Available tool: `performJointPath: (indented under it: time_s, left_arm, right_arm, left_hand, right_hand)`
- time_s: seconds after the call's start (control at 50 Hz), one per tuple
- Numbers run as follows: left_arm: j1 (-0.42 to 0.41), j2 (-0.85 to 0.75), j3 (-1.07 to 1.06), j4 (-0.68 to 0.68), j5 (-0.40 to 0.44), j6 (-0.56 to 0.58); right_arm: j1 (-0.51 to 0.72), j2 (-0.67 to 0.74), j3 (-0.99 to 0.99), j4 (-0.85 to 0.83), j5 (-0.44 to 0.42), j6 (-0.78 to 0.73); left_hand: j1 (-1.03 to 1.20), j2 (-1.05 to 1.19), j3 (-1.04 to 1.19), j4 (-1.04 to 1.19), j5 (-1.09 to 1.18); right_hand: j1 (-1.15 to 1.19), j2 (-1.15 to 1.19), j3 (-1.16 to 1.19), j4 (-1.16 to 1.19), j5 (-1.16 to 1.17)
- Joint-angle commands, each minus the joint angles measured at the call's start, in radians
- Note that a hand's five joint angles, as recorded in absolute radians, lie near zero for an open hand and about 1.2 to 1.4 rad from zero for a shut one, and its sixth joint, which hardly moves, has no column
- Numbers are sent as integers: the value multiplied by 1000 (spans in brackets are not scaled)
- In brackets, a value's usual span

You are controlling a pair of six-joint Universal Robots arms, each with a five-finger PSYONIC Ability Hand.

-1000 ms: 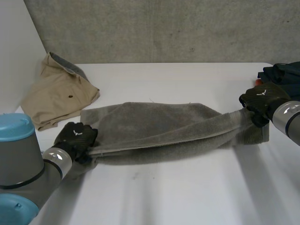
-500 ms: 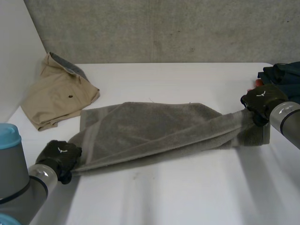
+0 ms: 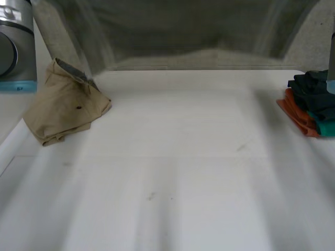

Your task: Fold the laundry.

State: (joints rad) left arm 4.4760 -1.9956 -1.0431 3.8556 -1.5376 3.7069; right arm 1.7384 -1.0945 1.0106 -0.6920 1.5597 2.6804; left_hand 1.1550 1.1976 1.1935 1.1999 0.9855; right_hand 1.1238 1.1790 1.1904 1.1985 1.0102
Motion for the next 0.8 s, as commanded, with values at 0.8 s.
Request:
performJointPath:
  time_s: [0.8]
  left_arm:
    - [-38, 361, -885, -842, -13, 235]
  right_arm:
    - [-89, -177, 579, 1090, -49, -581]
  left_hand:
    - [241, 199, 203, 196, 236]
  right_hand:
    - [272, 217, 206, 198, 212]
